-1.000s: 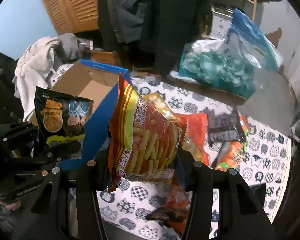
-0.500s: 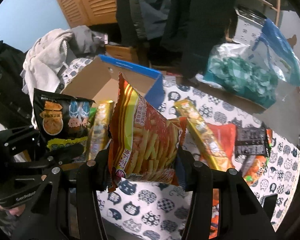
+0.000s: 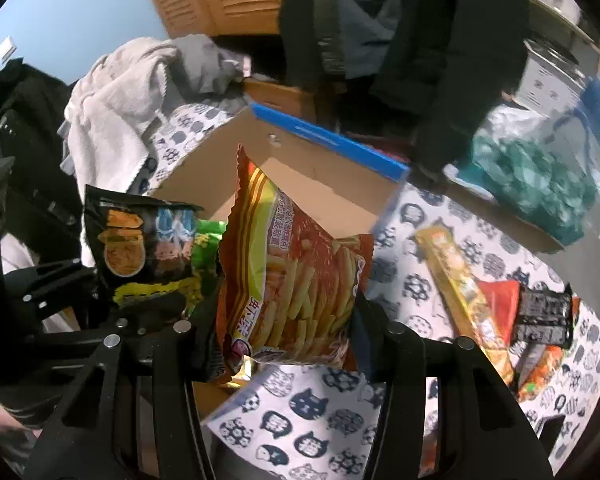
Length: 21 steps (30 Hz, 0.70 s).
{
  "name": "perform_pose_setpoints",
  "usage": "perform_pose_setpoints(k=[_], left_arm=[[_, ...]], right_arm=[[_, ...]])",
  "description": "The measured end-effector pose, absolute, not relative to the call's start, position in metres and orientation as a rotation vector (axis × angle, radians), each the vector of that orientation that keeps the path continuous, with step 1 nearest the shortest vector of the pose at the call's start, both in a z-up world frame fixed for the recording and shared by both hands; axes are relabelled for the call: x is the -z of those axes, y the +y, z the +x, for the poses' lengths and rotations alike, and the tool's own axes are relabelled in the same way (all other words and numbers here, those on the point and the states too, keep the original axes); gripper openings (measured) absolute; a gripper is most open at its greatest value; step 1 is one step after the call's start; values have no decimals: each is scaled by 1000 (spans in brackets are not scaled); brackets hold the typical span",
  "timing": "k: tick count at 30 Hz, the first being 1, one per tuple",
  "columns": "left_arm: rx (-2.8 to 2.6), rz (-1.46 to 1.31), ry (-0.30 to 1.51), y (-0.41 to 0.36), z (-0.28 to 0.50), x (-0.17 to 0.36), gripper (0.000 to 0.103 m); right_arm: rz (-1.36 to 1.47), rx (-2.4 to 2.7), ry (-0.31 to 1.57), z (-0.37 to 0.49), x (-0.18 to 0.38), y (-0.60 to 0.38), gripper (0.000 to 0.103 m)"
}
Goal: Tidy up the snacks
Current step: 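Carry both bags over the box and release them inside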
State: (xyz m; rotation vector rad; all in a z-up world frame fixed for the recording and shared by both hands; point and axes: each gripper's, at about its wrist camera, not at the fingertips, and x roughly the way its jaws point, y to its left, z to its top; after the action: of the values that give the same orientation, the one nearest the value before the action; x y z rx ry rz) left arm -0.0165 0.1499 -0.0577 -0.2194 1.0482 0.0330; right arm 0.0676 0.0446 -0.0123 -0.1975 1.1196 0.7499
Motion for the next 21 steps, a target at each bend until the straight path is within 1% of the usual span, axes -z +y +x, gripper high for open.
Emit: perform_pose_setpoints(k=[7,17,18,19,20,21], left_arm=[[-80,-249,1088,173,-17,75,33],[-131,-242,1101,186,-14,81,33],[-136,-236,1096,186,-14,80,33],[-144,-226,1093,185,-14,78,38],[-146,-218,1092,185,-13,78,46],[-151,-211,1090,185,-13,78,50]], right_arm=[[-215,-777,1159,73,27,72,51],[-228,-774,1209,81,46,91,53],[-230,-774,1205,81,45,91,55],[-229,-774,1201,81,45,91,63],[-226,-774,1195,81,43,90,67],[-224,-770,1188,81,41,89,71]])
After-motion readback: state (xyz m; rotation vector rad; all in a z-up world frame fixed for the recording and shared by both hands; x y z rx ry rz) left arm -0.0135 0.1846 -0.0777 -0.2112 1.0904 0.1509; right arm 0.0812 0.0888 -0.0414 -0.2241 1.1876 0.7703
